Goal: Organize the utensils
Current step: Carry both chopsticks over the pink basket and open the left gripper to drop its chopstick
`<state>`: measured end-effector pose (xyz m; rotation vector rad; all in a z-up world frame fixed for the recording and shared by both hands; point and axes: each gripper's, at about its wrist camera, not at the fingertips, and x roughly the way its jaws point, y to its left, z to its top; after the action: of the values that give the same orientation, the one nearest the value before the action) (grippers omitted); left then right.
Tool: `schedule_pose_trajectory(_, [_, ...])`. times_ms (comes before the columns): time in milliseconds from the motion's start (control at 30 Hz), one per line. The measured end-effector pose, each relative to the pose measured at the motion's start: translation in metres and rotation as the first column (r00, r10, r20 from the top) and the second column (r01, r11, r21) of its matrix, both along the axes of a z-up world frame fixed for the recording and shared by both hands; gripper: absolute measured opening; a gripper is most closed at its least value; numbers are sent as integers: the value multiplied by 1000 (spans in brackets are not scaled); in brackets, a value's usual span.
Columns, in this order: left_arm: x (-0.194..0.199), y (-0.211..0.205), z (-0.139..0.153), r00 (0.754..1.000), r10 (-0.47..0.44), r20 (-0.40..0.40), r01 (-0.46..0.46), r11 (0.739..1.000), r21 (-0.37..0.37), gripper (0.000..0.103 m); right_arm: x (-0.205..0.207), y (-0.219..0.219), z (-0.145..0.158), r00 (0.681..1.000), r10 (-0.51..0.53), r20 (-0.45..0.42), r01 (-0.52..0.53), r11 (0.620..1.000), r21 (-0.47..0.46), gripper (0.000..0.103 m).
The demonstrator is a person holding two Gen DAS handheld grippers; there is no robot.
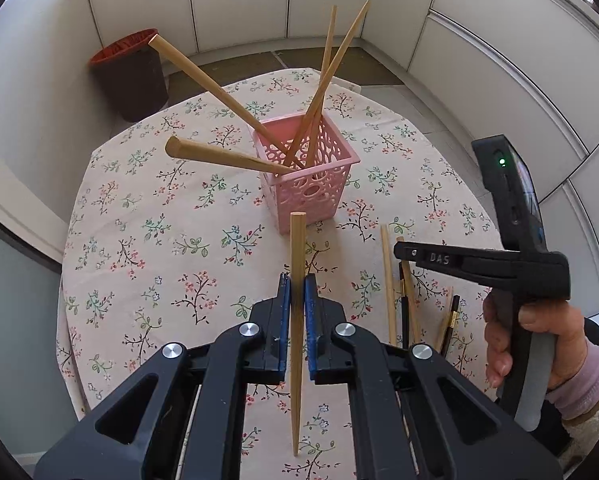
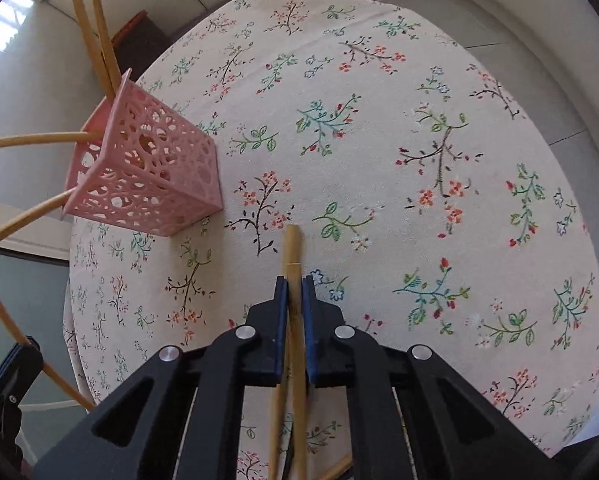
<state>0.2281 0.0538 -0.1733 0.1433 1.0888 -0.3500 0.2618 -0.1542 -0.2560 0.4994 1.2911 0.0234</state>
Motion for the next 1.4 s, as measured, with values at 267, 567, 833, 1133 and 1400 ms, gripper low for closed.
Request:
schedule_pose_trajectory(267, [-2,-6,4,1000,-4,12,4,1000,1,7,-10,-17,19,999,-10,35,10,1000,10,8])
schedule_pose_trajectory(567, [-27,-7,58,988,-4,153,25,990,-137,7,-95,-2,147,818,225,530,-165,973,-159,8])
schedule_pose_trajectory(833, [-55,-14,101,957,47,287,9,982,-190,7,-111,-18,206,773,205,601,-147,978,-145,8])
schedule_pose_trajectory(1133, [-45,-14,151,912,124,390,-37,974,-223,6,-92,-34,277,718,189,670,-122,982,-145,8])
schedule_pose_trajectory(1400, [-5,-15,188,854,207,476,-95,964,-250,6,-47,-37,313,663,145,734,-89,989,-115,8])
